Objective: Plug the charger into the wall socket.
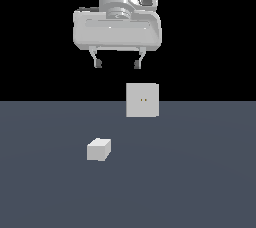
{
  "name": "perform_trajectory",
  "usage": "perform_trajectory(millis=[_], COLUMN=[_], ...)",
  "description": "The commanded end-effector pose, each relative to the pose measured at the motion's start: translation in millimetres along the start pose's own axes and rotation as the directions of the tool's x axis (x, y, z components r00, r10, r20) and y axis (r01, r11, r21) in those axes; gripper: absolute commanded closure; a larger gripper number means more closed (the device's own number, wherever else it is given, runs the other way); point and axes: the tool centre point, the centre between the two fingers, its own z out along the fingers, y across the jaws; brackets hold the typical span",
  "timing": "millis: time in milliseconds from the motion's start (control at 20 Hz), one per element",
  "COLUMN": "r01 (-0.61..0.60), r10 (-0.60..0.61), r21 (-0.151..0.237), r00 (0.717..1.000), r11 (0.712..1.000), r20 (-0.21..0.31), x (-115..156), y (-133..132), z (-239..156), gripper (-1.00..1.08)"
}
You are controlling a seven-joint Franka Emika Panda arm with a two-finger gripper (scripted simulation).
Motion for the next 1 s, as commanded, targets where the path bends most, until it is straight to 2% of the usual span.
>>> perform_trajectory(millis=[0, 500, 950], r01=[0.000, -0.013, -0.047], r10=[0.000, 0.013, 0.046], r21=[0.000, -0.002, -0.007], r00=[1.000, 1.000, 0.995], r11=[1.000, 1.000, 0.999], r20=[0.000, -0.025, -0.090], x=[0, -8, -27], y=[0, -2, -7], z=[0, 8, 29], gripper=[-0.92, -0.92, -0.92])
